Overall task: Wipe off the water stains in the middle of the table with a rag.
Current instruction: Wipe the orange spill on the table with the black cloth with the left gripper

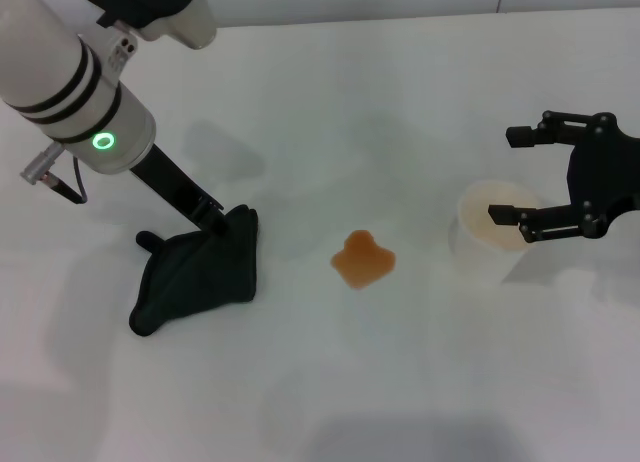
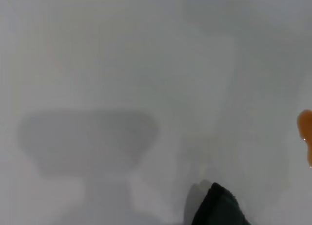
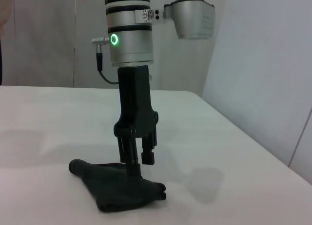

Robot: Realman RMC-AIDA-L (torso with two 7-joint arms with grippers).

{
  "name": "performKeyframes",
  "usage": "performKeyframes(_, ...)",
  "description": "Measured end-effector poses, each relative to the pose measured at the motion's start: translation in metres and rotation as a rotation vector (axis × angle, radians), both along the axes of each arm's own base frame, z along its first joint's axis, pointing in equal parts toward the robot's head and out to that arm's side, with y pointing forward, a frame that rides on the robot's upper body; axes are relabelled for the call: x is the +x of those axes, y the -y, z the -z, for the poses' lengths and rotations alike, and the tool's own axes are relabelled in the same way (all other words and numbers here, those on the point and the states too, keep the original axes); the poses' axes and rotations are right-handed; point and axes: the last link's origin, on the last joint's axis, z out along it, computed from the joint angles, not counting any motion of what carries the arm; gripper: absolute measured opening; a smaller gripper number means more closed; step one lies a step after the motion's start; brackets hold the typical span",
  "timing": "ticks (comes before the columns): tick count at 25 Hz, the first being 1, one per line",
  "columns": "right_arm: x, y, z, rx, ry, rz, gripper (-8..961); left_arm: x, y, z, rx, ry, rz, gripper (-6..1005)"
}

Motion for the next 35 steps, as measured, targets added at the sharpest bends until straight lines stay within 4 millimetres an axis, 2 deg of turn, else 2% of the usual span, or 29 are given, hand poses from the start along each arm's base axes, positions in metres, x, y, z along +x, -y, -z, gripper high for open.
performKeyframes(10, 0.0, -0.001, -0.001, 0.005, 0.0, 0.003, 857, -0.001, 0.007, 0.006, -0.045, -0.051, 0.014, 672)
performKeyframes(16, 0.0, -0.001, -0.001, 0.006, 0.0, 0.003, 857, -0.002, 0.007, 0.007, -0.046, -0.053, 0.008, 845)
performKeyframes(23, 0.0, -0.001, 0.0, 0.005, 0.0, 0.002, 857, -0.011, 0.011, 0.015, -0.073, -0.077, -0.012, 834)
performKeyframes(35, 0.001, -0.001, 0.001, 0.001, -0.002, 0.006, 857, -0.013, 0.016, 0.022, -0.099, -0.12, -0.007, 790)
